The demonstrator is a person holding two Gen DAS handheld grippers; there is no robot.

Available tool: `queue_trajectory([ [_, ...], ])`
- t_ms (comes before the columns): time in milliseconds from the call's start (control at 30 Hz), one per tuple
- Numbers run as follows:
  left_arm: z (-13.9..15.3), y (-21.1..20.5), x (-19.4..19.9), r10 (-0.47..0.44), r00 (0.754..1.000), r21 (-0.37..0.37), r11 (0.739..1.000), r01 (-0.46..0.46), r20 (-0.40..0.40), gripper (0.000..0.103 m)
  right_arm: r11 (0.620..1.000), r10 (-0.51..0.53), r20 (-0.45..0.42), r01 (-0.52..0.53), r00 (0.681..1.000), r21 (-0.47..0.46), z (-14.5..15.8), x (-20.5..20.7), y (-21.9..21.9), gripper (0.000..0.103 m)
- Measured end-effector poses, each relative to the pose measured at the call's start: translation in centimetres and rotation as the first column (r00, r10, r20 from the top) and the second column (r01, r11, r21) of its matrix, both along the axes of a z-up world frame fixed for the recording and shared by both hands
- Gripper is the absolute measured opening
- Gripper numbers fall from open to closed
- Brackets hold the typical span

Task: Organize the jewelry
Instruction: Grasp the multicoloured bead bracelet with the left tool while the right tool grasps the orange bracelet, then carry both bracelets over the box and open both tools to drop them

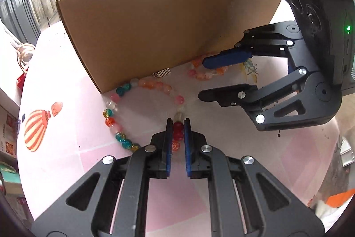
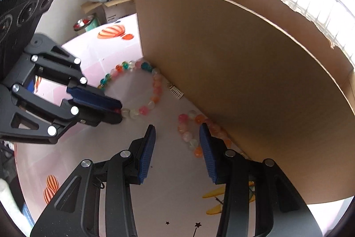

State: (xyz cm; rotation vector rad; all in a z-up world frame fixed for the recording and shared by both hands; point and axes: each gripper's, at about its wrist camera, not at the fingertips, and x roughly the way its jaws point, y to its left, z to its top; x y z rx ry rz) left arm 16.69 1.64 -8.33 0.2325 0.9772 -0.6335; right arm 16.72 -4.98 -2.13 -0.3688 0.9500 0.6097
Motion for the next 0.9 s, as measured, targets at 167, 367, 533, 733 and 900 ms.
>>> queue_trajectory([
  [167,0.5,-1.2,0.1,0.009,1.000,0.029,1.000,-0.010,0.007,0.009,0.994,-0.094,-0.157,0.101,0.983,0.039,0.0,0.8,-0.3,0.010],
  [367,2.9,-1.4,-0.1,0.041,0.997,0.007,0.999,-0.042,0.058,0.009,0.961,-0.212,-0.219,0.244,0.952,0.130,2.0,0.5,-1.8,0.010],
  [533,7.0,-0.4,-0.2,0.098,0.987,-0.046,0.995,-0.093,0.130,0.009,0.943,-0.227,-0.198,0.266,0.954,0.200,5.5,-0.2,-3.3,0.010],
  [733,12.6,0.2,-0.7,0.129,0.973,-0.147,0.984,-0.101,0.194,0.009,0.893,-0.238,-0.212,0.299,0.948,0.336,10.0,-0.8,-5.0,0.010],
  [900,18.1,-0.9,-1.4,0.115,0.958,-0.223,0.973,-0.056,0.262,0.009,0.858,-0.247,-0.143,0.285,0.958,0.428,14.8,-1.2,-6.2,0.010],
])
